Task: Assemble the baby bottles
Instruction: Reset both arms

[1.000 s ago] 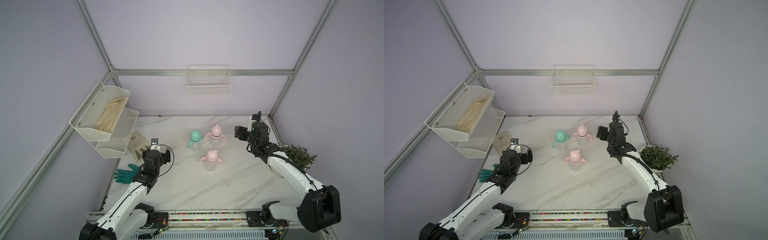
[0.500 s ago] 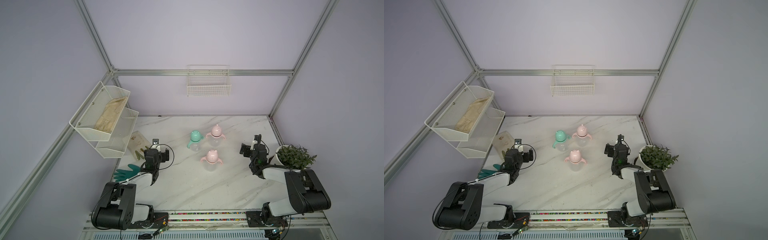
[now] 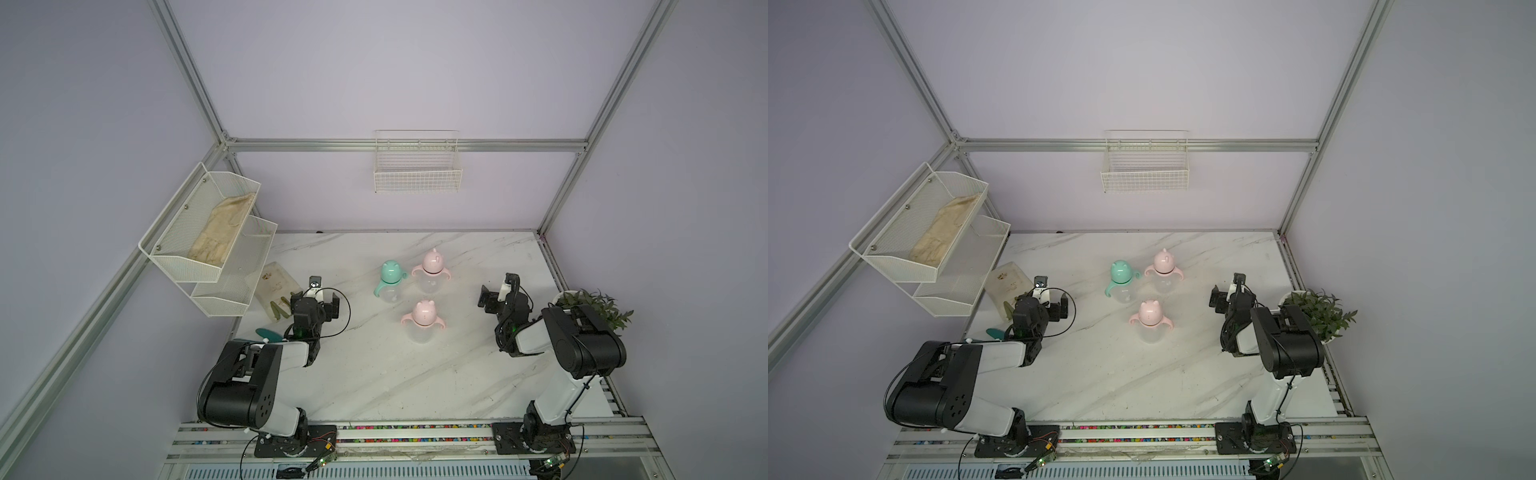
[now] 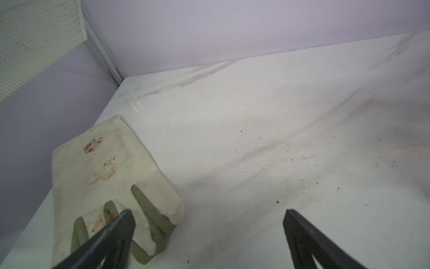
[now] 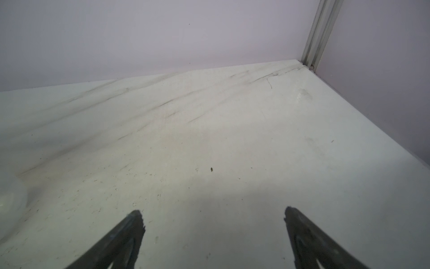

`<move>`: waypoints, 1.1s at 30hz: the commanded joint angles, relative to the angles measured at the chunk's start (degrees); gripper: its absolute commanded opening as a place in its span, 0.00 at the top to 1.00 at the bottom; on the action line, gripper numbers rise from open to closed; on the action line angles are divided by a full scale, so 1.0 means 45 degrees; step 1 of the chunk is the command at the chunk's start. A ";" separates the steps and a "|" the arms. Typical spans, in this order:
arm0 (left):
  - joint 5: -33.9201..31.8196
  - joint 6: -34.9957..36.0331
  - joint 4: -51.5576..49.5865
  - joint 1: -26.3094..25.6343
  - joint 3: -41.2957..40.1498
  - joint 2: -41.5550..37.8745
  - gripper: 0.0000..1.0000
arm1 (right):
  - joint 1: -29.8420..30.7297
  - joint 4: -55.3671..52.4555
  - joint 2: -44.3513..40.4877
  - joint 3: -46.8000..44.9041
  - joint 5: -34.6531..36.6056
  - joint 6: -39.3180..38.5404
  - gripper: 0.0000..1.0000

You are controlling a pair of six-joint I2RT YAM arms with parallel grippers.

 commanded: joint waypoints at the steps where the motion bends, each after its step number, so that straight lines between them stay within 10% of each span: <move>1: 0.0153 0.0233 0.0877 0.0118 -0.0089 -0.0374 0.00 | -0.0078 0.0973 -0.0105 0.0116 -0.0027 -0.0118 0.03; 7: 0.0527 -0.0052 -0.0200 0.0118 -0.0122 -0.1525 0.00 | -0.0069 0.1024 -0.0115 0.0111 -0.0009 -0.0159 0.03; 16: 0.0422 -0.0438 0.4340 0.0935 -0.0995 0.1291 0.00 | -0.0067 0.1014 -0.0114 0.0107 0.0000 -0.0159 0.03; 33: 0.0724 -0.1306 0.2591 0.1545 -0.0357 0.1052 0.00 | -0.0072 0.0988 -0.0111 0.0112 -0.0009 -0.0159 0.03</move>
